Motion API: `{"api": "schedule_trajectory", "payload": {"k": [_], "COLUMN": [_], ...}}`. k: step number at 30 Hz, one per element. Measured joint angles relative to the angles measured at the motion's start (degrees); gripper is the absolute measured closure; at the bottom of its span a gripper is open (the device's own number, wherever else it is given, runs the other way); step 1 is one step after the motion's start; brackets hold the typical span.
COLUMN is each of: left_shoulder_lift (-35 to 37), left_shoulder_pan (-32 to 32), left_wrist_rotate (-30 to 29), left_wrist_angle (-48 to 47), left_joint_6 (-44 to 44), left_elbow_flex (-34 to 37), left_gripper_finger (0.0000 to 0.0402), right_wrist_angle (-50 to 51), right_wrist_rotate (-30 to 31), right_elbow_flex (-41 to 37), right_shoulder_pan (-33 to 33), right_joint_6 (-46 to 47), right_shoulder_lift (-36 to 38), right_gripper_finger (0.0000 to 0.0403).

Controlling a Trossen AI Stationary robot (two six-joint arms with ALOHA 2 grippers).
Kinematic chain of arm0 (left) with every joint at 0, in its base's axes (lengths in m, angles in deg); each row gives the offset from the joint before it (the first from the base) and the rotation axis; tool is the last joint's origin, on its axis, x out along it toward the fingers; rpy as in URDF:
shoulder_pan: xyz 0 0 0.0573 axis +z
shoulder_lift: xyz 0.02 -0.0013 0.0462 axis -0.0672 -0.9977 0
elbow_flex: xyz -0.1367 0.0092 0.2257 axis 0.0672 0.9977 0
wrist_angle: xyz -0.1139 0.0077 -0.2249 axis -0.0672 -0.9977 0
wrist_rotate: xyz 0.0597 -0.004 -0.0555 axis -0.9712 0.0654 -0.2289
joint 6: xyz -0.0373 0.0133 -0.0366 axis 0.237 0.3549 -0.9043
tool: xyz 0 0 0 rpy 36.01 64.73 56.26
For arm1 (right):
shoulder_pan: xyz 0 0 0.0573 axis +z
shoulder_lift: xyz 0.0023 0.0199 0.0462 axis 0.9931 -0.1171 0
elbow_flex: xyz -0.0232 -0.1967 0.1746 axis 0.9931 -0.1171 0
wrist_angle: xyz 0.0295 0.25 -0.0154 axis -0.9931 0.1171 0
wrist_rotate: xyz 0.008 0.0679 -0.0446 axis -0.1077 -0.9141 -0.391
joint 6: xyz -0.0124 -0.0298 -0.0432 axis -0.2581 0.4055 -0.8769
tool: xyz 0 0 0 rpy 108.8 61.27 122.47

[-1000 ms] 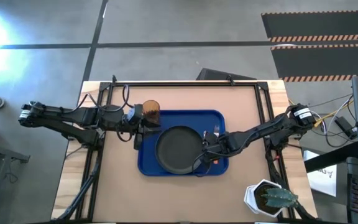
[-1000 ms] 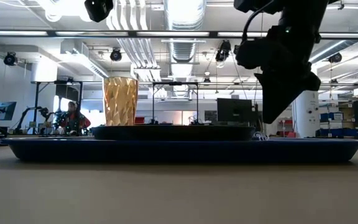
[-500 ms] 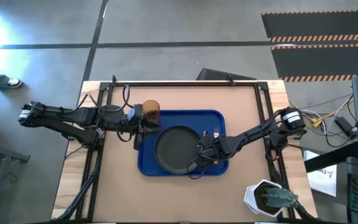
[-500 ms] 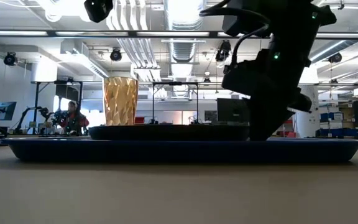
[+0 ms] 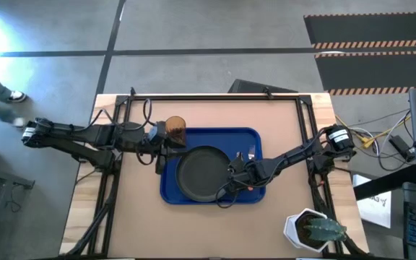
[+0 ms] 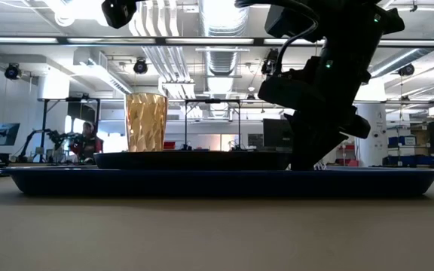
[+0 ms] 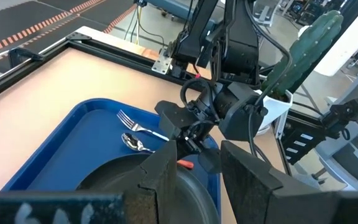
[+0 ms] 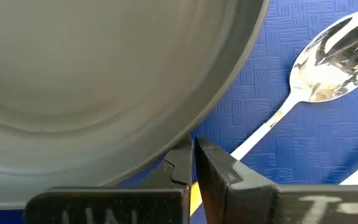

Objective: Pick and place plate/cup/fork/spoon on tray
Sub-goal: Adjust the black plate on the blue tray, then adjust the spoon on the blue tray

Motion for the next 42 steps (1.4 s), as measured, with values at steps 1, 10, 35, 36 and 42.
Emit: {"api": "schedule_trajectory", "payload": {"k": [1, 10, 35, 36, 42], "left_shoulder_lift": [0.0, 0.0, 0.0, 0.0, 0.0], "left_shoulder_pan": [0.0, 0.0, 0.0, 0.0, 0.0], "left_wrist_rotate": [0.0, 0.0, 0.0, 0.0, 0.0], "left_wrist_angle": [0.0, 0.0, -0.1, -0.1, -0.1], "left_joint_6": [0.0, -0.1, -0.2, -0.2, -0.2], "left_elbow_flex": [0.0, 0.0, 0.0, 0.0, 0.0], "left_gripper_finger": [0.0294, 0.0295, 0.0295, 0.0294, 0.0294], "right_wrist_angle": [0.3, 7.6, 1.8, 1.8, 1.9], "right_wrist_rotate": [0.0, -0.2, -0.5, -0.8, -2.7], "right_elbow_flex": [0.0, 0.0, -0.1, -0.1, -0.2], "right_shoulder_pan": [0.0, -0.3, -0.2, -0.2, 0.1], "right_joint_6": [-0.5, 2.1, 3.9, 3.9, 2.9], "right_shoulder_lift": [0.1, 2.0, 1.0, 0.8, 0.4], "right_gripper_finger": [0.0394, 0.0394, 0.0394, 0.0394, 0.0394]}}
